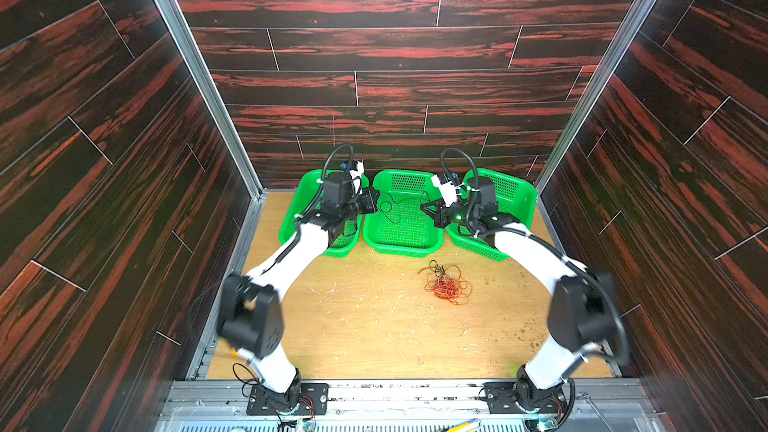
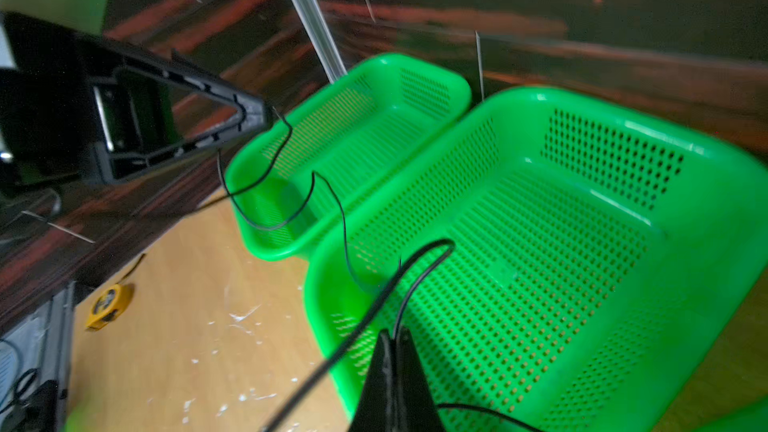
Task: Untangle the cables
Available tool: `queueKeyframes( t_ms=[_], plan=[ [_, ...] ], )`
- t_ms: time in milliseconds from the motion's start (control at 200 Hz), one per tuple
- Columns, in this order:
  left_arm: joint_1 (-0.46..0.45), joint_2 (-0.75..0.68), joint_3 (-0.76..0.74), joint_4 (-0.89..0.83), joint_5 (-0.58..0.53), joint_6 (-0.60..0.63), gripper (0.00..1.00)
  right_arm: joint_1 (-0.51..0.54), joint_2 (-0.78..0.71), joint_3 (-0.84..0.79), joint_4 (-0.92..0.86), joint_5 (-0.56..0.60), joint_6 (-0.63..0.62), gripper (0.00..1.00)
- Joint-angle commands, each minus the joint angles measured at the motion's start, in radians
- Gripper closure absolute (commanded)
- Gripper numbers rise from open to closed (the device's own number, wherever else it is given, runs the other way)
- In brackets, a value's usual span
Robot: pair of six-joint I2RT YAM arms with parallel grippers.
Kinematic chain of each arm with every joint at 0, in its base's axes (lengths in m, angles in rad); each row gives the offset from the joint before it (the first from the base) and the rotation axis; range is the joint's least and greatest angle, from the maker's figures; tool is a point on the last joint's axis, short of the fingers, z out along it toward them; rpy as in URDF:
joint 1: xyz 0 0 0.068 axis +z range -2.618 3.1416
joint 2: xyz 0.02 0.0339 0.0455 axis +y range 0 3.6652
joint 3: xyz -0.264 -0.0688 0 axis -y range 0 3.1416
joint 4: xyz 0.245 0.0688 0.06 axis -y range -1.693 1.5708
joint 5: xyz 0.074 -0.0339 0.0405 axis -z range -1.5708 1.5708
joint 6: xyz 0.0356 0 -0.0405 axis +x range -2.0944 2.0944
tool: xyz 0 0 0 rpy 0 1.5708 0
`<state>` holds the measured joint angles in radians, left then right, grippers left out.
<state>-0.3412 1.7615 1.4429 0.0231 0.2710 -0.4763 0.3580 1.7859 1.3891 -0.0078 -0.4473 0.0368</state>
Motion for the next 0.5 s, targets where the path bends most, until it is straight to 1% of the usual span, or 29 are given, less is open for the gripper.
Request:
queueKeyframes(
  t_ms=[0,85,110,130,155,180,210,316,346,401,461,471,496],
  plan=[
    [0.008,0.076,0.057,0.013,-0.025,-0.004,1.00,-0.013,0.119,0.063,-0.049,-0.045,-0.022,1.00],
    [0.016,0.134,0.068,0.035,-0.023,-0.022,1.00,-0.032,0.196,0.122,-0.075,-0.049,-0.004,1.00],
    [0.018,0.151,0.075,0.037,-0.018,-0.028,1.00,-0.037,0.213,0.141,-0.089,-0.050,0.002,0.97],
    [0.018,0.164,0.080,0.037,-0.015,-0.030,1.00,-0.042,0.227,0.155,-0.102,-0.050,0.003,0.94],
    [0.018,0.178,0.086,0.037,-0.012,-0.032,1.00,-0.045,0.240,0.172,-0.127,-0.047,0.005,0.87],
    [0.018,0.190,0.090,0.039,-0.008,-0.037,1.00,-0.047,0.247,0.189,-0.148,-0.041,0.003,0.78],
    [0.018,0.203,0.096,0.041,-0.004,-0.042,1.00,-0.049,0.249,0.201,-0.171,-0.038,-0.003,0.71],
    [0.018,0.235,0.125,0.028,-0.005,-0.045,1.00,-0.050,0.182,0.174,-0.188,0.005,-0.025,0.54],
    [0.018,0.242,0.138,0.013,-0.011,-0.043,1.00,-0.049,0.153,0.154,-0.187,0.028,-0.033,0.50],
    [0.018,0.257,0.167,-0.024,-0.020,-0.038,1.00,-0.051,0.105,0.131,-0.206,0.087,-0.051,0.46],
    [0.018,0.275,0.204,-0.065,-0.020,-0.025,1.00,-0.056,0.062,0.121,-0.250,0.153,-0.072,0.44],
    [0.018,0.278,0.207,-0.072,-0.018,-0.023,0.98,-0.057,0.054,0.121,-0.259,0.159,-0.075,0.44],
    [0.018,0.283,0.222,-0.085,-0.011,-0.019,0.90,-0.058,0.039,0.120,-0.290,0.166,-0.083,0.44]
  ],
)
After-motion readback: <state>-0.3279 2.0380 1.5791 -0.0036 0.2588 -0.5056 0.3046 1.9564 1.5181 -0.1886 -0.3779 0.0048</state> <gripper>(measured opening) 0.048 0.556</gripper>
